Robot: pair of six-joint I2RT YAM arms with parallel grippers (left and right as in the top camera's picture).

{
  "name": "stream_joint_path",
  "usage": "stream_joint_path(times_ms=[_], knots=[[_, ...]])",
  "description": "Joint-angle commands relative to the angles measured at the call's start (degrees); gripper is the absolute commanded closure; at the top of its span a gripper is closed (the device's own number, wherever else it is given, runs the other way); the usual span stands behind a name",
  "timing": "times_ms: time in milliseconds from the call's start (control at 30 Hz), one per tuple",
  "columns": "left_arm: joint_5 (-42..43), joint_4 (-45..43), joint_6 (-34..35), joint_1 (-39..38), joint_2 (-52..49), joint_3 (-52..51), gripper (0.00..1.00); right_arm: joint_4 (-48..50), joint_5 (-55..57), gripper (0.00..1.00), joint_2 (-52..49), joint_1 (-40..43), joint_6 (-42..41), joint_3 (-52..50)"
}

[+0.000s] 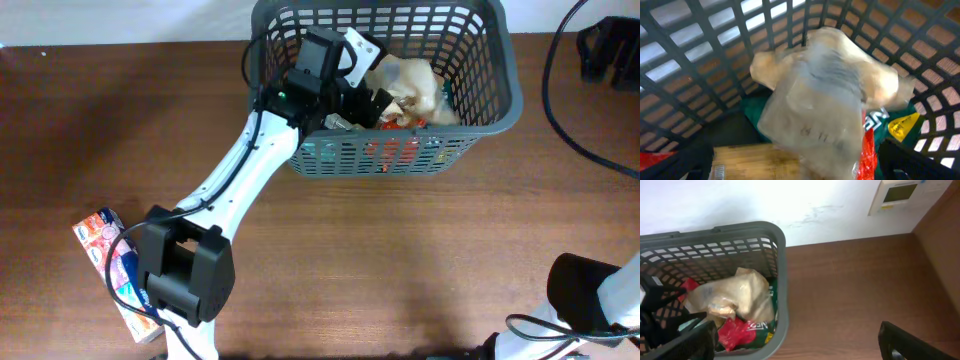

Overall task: Pack container
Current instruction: 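Carry the beige pouch over the basket and release it inside, then grasp the blue-and-orange snack box with the left gripper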

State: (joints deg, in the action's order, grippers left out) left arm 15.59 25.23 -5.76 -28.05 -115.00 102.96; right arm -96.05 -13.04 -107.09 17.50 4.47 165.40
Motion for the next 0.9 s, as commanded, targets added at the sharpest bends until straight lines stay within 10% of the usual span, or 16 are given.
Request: stream_joint_path(times_ms=[0,133,300,567,867], knots=[[-3.0,0.0,0.3,1.2,1.6,7.0,0.01,0.0,-0.5,0.01,-0.2,0.2,-0.5,-0.2],[-23.1,3.6,0.3,5.1,6.4,15.8,0.02,0.0,-0.5,0.01,-0.2,0.2,-0.5,-0.2],[-39.4,16.3,5.7,14.8,13.3,19.8,0.32,0.0,-0.5,0.01,-0.2,0.2,-0.5,-0.2],[-42.0,47.2,37.8,37.5,15.0,18.7,0.3,0.0,-2.0,0.01,-0.2,0.2,-0.5,-0.2],[-38.0,52.3,50.9,42.1,15.1,2.0,0.24,0.6,-2.0,0.01,-0.2,0.2,-0.5,-0.2]])
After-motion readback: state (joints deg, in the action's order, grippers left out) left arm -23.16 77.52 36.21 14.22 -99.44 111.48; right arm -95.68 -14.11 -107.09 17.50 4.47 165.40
